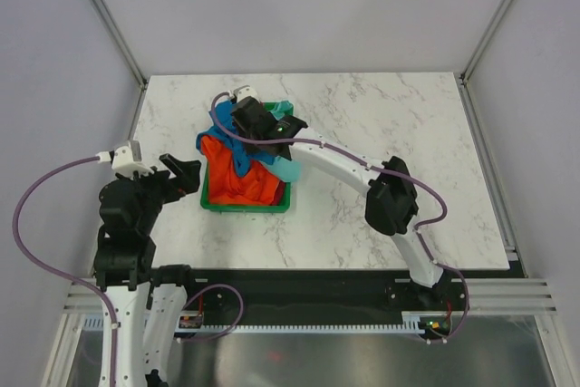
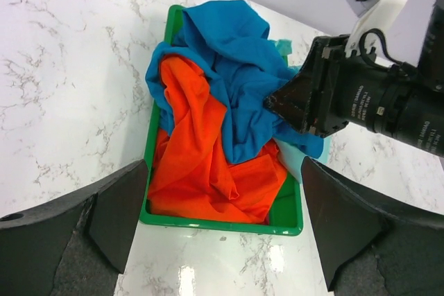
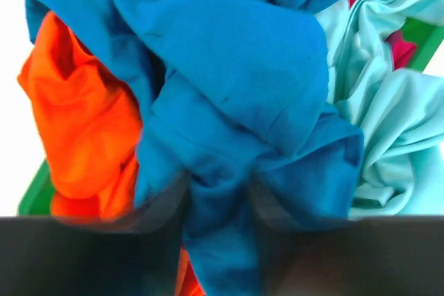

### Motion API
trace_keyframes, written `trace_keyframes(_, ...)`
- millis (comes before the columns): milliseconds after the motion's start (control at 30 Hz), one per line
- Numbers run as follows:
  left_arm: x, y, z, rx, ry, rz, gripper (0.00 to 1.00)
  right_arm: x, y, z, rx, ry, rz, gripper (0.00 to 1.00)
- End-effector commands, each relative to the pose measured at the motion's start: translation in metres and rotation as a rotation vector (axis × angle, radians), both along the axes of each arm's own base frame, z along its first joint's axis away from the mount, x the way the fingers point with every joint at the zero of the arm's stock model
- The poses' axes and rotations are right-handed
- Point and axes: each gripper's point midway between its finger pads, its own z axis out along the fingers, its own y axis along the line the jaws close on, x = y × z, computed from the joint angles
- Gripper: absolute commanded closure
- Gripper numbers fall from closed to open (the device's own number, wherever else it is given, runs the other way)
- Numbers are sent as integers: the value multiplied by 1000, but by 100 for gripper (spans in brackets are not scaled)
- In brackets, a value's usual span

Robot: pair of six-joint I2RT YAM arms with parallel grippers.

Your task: Fold and stack the t-shirts

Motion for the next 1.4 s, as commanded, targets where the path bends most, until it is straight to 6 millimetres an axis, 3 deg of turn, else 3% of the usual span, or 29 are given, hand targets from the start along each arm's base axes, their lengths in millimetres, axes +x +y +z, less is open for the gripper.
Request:
trace_keyframes(0, 4, 4, -14, 41, 65, 5, 0, 11, -2, 35, 31, -62, -43, 73)
trace_keyframes(33, 5, 3, -16, 40, 72, -6, 0, 12, -2, 40, 32, -71, -43, 84)
trace_keyframes(67, 6, 2, -16, 38, 78, -10, 0, 15, -2, 61, 60, -104, -50, 100)
trace_keyframes(133, 7, 1, -19, 37, 89, -20, 0, 20, -10, 99, 75, -175, -69, 100)
trace_keyframes(167, 8, 0, -19, 37, 91, -26, 0, 20, -14, 152, 150, -252, -75, 100)
trace_keyframes(233, 8, -3, -20, 33, 96, -38, 0, 19, -33, 219, 200, -385, -96, 100)
trace_keyframes(267, 8, -3, -22, 34, 98, -43, 0, 7, -58, 281, 279, -482, -125, 100)
trace_keyframes(300, 8, -4, -23, 31, 103, -46, 0, 1, -78, 326, 345, -579, -169, 100)
trace_keyframes(333, 9, -5, -23, 30, 101, -50, 0, -5, -108, 360, 389, -652, -256, 100)
trace_keyframes(367, 9, -5, -24, 28, 106, -51, 0, -29, -150, 415, 523, -760, -316, 100)
trace_keyframes(400, 10, -5, -24, 27, 107, -54, 0, -42, -174, 436, 574, -816, -349, 100)
trace_keyframes(433, 10, -6, -25, 26, 112, -56, 0, -79, -233, 478, 645, -920, -396, 100)
trace_keyframes(467, 11, -6, -25, 24, 114, -57, 0, -74, -241, 450, 588, -913, -451, 99)
trace_keyframes(500, 10, -6, -28, 23, 121, -57, 0, -84, -266, 461, 641, -958, -515, 99)
trace_keyframes(533, 11, -7, -27, 20, 120, -59, 0, -90, -284, 455, 616, -961, -564, 98)
trace_keyframes(567, 12, -7, -27, 20, 123, -61, 1, -99, -311, 436, 584, -937, -645, 84)
trace_keyframes(633, 13, -7, -31, 14, 134, -61, 0, -103, -326, 404, 509, -895, -693, 51)
trace_keyframes(667, 15, -7, -34, 13, 148, -60, 0, -107, -335, 371, 458, -843, -716, 8)
trace_keyframes(700, 16, -7, -35, 13, 154, -60, 0, -108, -339, 349, 417, -812, -727, 2)
trace_keyframes(833, 23, -18, -46, -9, 212, -129, 0, -117, -347, 260, 345, -671, -743, 2)
trace_keyframes(867, 25, -20, -49, -12, 228, -142, 0, -118, -344, 247, 339, -646, -731, 2)
trace_keyframes(900, 29, -22, -56, -18, 261, -152, 0, -118, -340, 230, 339, -604, -719, 2)
trace_keyframes(1000, 32, -29, -60, -16, 287, -202, 0, -118, -301, 194, 348, -482, -551, 2)
trace_keyframes(1033, 32, -30, -61, -17, 292, -206, 0, -117, -264, 175, 343, -401, -409, 2)
trace_keyframes(1100, 31, -31, -62, -19, 292, -209, 0, -116, -226, 159, 334, -316, -280, 2)
trace_keyframes(1167, 30, -33, -62, -21, 288, -212, 0, -111, -181, 130, 295, -207, -163, 2)
trace_keyframes(1233, 30, -34, -62, -23, 286, -221, 0, -96, -155, 103, 247, -154, -149, 2)
trace_keyframes(1367, 28, -36, -59, -25, 270, -231, 0, -69, -122, 68, 188, -109, -167, 2)
